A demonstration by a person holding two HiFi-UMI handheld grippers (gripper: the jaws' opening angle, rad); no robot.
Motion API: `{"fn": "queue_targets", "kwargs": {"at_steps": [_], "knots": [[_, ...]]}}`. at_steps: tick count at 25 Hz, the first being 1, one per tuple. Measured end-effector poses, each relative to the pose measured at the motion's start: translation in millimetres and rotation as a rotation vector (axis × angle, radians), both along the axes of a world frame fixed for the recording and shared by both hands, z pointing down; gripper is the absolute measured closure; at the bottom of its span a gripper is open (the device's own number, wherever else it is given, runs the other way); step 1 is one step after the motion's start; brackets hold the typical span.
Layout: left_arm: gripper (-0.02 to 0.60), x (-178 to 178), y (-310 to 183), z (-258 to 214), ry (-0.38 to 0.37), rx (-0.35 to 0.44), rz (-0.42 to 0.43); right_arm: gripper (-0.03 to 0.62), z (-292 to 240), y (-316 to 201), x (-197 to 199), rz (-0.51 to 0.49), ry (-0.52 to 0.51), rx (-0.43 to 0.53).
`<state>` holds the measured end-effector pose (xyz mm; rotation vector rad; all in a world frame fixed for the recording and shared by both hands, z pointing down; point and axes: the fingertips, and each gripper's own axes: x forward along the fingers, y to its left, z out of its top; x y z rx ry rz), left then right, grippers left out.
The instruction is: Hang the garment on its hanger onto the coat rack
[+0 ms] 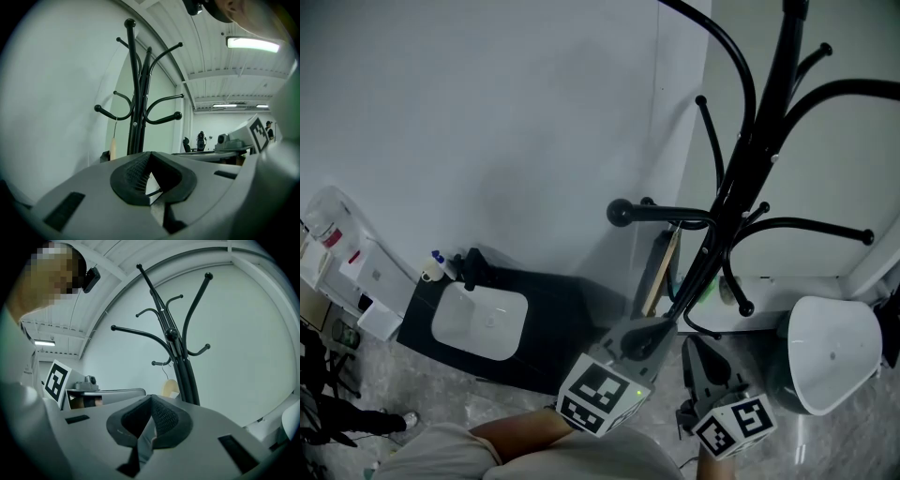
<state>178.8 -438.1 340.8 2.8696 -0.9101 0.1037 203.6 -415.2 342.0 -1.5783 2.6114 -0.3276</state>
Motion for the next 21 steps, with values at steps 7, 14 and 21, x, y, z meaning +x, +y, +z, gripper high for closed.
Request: {"fn": "queue_targets", "kwargs": {"at_steps": [7,14,21], "knots": [[0.576,-1.1,-1.5,2.8,0.008,-0.005,-0.010,0.580,-0.8,1.1,-0.4,0.006,0.011,0.000],[0.576,-3.8,-4.1,4.8,0.014,-0.010,-0.019,0.580,-0.2,-1.0,-1.5,0.009,0.013,0.000],[0.576,-5.4,-5.3,5.2,0.016,-0.018,-0.017,0.580,-2.5,-2.3,-3.5,0.011,0.015,0.003]]}}
